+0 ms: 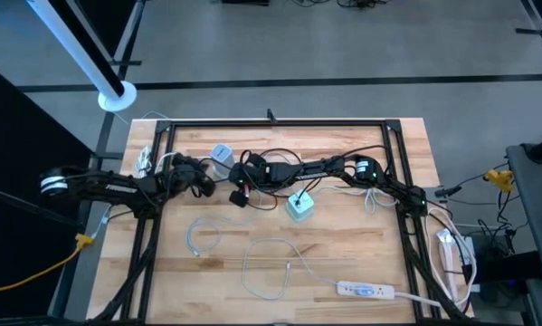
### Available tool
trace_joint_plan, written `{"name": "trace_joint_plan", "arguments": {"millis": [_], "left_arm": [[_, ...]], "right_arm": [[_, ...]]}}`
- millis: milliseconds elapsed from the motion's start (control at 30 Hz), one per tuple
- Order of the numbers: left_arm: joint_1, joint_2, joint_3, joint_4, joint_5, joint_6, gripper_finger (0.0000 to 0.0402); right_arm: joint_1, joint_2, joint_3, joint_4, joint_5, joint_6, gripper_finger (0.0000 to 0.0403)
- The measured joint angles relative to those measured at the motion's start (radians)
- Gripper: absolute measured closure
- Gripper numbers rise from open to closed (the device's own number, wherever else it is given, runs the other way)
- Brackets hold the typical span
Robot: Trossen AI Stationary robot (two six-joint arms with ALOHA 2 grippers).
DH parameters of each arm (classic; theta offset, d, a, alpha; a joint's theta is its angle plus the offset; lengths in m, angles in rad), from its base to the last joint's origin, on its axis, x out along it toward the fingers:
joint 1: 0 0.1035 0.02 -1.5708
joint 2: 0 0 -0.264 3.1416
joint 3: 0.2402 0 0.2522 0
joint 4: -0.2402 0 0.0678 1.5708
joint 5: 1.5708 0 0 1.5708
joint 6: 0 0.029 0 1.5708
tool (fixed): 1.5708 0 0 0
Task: Insert USB
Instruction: Insert the black charger cable into the top white outlet extension
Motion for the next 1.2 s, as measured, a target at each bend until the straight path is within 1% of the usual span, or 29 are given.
{"name": "trace_joint_plan", "arguments": {"millis": [167,267,433,533,667,800,1133,1167,1200], "left_arm": [[0.003,0.055,0.000,0.104,0.030,0.051,0.0402],[0.021,0.075,0.000,0.178,0.024,0.072,0.0402],[0.048,0.134,0.000,0.167,0.023,0.070,0.0402],[0.050,0.192,0.000,0.192,0.024,0.069,0.0402],[0.050,0.285,0.000,0.291,0.037,0.068,0.0402],[0.051,0.386,0.000,0.408,0.096,0.067,0.0401],[0.051,0.573,0.000,0.589,0.085,0.059,0.0401],[0.051,0.589,0.000,0.605,0.084,0.059,0.0401],[0.051,0.591,0.000,0.610,0.085,0.059,0.0401]], "right_arm": [[0.000,0.000,0.000,0.004,0.000,0.000,0.0402],[0.000,0.000,0.000,0.005,0.000,0.000,0.0402],[0.003,0.000,0.000,0.005,0.001,0.017,0.0402],[0.003,0.000,0.000,0.008,0.001,0.034,0.0403],[0.004,0.000,-0.001,0.012,0.032,0.041,0.0403],[0.005,0.000,-0.012,0.021,0.049,0.050,0.0403],[0.014,-0.006,-0.014,0.015,0.028,-0.007,0.0403],[0.015,-0.008,-0.014,0.013,0.021,-0.020,0.0403],[0.015,-0.014,-0.014,0.005,-0.011,-0.060,0.0403]]}}
